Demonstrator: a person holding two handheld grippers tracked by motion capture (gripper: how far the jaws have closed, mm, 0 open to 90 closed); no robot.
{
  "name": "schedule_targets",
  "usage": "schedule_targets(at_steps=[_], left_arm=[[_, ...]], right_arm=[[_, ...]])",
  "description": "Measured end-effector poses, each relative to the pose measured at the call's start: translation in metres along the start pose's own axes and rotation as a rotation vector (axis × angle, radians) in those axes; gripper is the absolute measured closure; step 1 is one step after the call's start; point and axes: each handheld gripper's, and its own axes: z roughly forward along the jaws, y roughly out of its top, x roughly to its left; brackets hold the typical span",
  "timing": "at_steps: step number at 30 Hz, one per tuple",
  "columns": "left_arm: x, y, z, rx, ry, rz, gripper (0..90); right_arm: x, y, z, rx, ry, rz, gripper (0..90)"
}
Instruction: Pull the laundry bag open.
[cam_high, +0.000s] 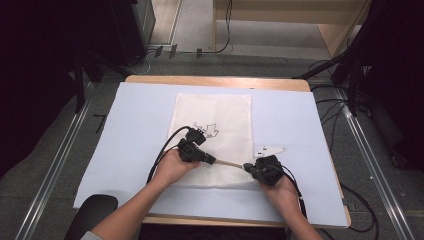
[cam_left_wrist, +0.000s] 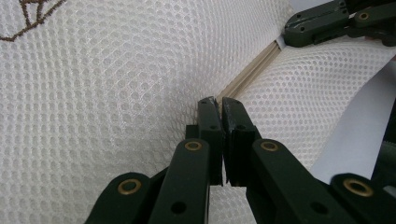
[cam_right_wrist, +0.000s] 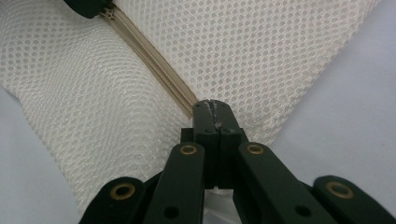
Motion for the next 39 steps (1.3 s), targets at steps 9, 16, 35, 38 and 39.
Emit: schedule_targets(at_steps=[9, 16, 35, 38, 39], left_arm=[[0.004, -0.003, -0.004, 0.001, -0.002, -0.006, 89.0], [0.009, -0.006, -0.007, -0.001, 0.008, -0.018, 89.0], [0.014, -0.014, -0.016, -0.015, 0.009, -0.034, 89.0], [0.015, -0.015, -0.018, -0.011, 0.016, -0.034, 89.0], [0.016, -0.016, -0.019, -0.008, 0.015, -0.033, 89.0]], right_arm=[[0.000, 0.000, 0.000, 0.001, -0.001, -0.010, 90.0], [0.000, 0.000, 0.000, -0.003, 0.000, -0.010, 90.0], [-0.001, 0.000, 0.000, -0.001, 0.001, -0.011, 90.0], [0.000, 0.000, 0.000, -0.001, 0.000, -0.012, 90.0], [0.000, 0.000, 0.000, -0.002, 0.000, -0.013, 90.0]])
